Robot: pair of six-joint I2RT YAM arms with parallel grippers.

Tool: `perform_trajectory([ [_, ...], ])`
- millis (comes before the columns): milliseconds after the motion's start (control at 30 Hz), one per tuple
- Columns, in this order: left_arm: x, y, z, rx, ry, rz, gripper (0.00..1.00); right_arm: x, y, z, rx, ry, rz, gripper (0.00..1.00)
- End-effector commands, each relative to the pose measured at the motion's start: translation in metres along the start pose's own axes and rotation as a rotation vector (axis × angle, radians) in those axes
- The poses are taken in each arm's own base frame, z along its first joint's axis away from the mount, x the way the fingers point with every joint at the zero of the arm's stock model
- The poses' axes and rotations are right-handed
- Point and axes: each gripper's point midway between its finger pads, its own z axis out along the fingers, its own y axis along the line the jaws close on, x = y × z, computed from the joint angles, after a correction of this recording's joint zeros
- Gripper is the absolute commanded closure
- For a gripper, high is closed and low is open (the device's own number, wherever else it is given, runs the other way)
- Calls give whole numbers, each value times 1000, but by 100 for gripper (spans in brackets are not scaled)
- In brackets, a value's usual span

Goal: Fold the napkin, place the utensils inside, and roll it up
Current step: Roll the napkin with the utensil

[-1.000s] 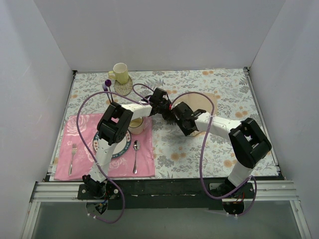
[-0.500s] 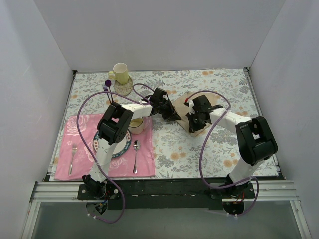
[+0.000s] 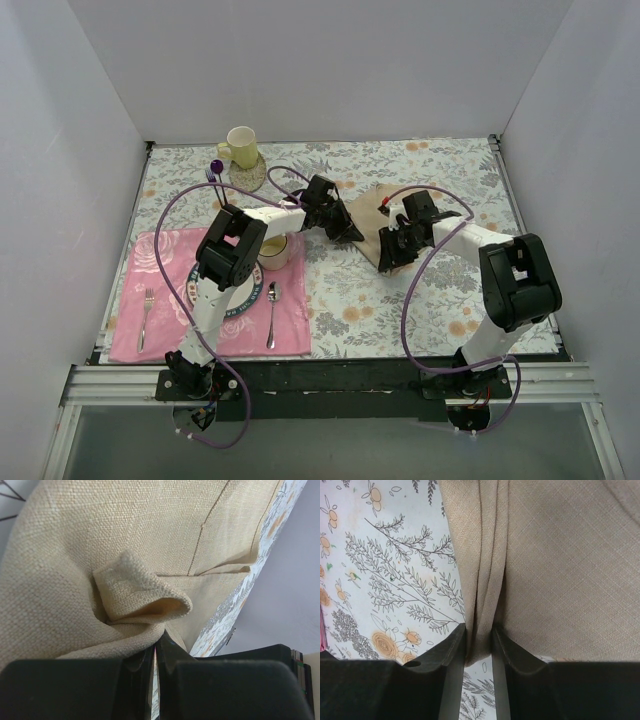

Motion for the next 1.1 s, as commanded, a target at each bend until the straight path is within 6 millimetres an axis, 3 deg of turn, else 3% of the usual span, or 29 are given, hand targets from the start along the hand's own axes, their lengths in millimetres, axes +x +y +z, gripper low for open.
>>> perform_trajectory([
  [0,5,77,15,-235,-2,-40,100,8,7,-15,-10,31,0,67],
  [33,7,78,16,-237,3,-41,100,8,-1,-15,40,32,0,69],
  [67,6,79,16,-238,1,-40,100,9,-5,-16,57,38,5,79],
  [167,7,81,17,-242,5,-41,100,4,-9,-17,67,30,7,93],
  [300,6,82,17,-245,5,-42,100,0,-20,-17,86,18,26,99],
  [500,7,83,18,-251,8,-37,100,28,-43,1,135,125,116,99],
  [600,6,83,17,-248,11,-39,100,18,-41,-8,144,104,102,91],
  [700,7,80,16,-245,10,-34,100,-11,-30,-28,172,31,32,81],
  [800,5,76,15,-236,9,-33,100,-38,-6,-42,158,-24,-39,71],
  [900,4,73,15,-229,8,-37,100,-58,14,-40,125,-56,-71,64],
  [1067,4,71,14,-226,10,-35,100,-71,19,-22,125,-72,-83,62],
])
